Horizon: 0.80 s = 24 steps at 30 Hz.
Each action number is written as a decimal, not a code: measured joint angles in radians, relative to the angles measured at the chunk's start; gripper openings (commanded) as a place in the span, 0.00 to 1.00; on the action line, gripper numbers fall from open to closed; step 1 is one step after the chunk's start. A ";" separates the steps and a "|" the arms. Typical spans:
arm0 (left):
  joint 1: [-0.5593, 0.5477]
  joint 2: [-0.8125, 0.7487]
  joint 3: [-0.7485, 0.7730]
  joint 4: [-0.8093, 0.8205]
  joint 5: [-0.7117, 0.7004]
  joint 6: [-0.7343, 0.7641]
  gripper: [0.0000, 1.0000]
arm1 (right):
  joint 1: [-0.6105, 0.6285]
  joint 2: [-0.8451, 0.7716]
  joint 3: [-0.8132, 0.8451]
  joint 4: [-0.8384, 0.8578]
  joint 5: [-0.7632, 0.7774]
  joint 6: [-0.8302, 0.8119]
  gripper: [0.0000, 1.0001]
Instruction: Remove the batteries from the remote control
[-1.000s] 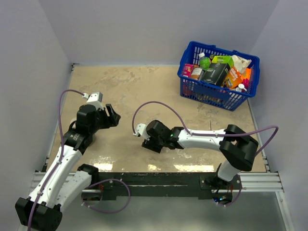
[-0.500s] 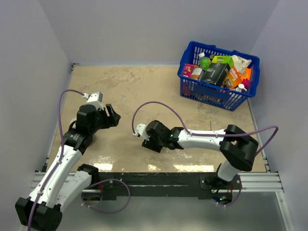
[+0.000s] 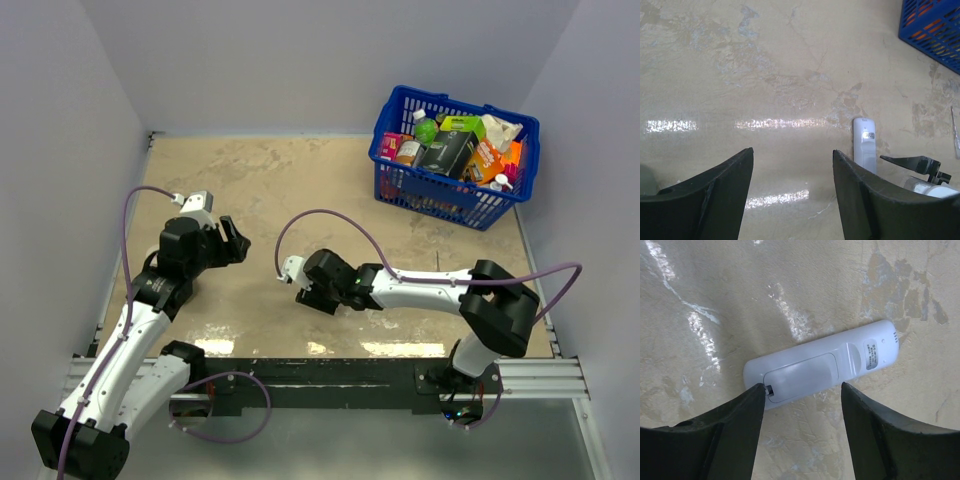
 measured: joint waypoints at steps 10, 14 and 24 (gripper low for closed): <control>0.000 0.000 0.000 0.000 0.000 0.000 0.69 | -0.001 0.000 0.000 -0.002 0.018 -0.009 0.64; 0.000 0.000 0.000 0.000 0.000 0.000 0.69 | -0.001 0.000 0.000 -0.003 0.021 -0.009 0.63; 0.000 0.000 0.000 0.000 0.000 0.000 0.69 | 0.016 0.000 -0.004 0.002 0.069 -0.014 0.63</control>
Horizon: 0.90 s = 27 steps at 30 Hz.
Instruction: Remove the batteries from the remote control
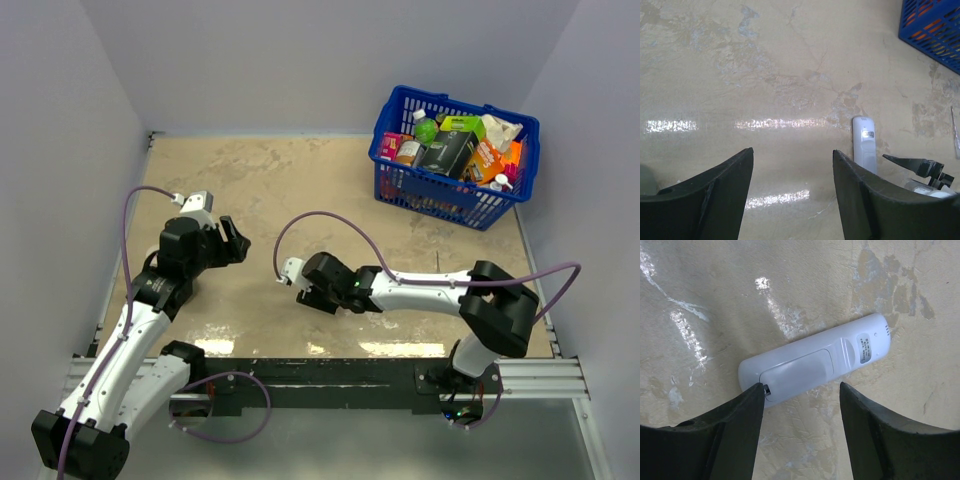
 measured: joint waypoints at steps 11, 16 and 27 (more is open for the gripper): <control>0.000 0.000 0.000 0.000 0.000 0.000 0.69 | 0.018 -0.025 -0.018 0.023 0.087 -0.013 0.63; 0.000 0.000 0.000 0.000 0.000 0.000 0.69 | 0.018 -0.047 -0.020 0.037 0.117 -0.017 0.63; 0.000 0.000 0.000 0.000 0.000 0.000 0.69 | 0.019 -0.047 -0.020 0.044 0.177 -0.005 0.63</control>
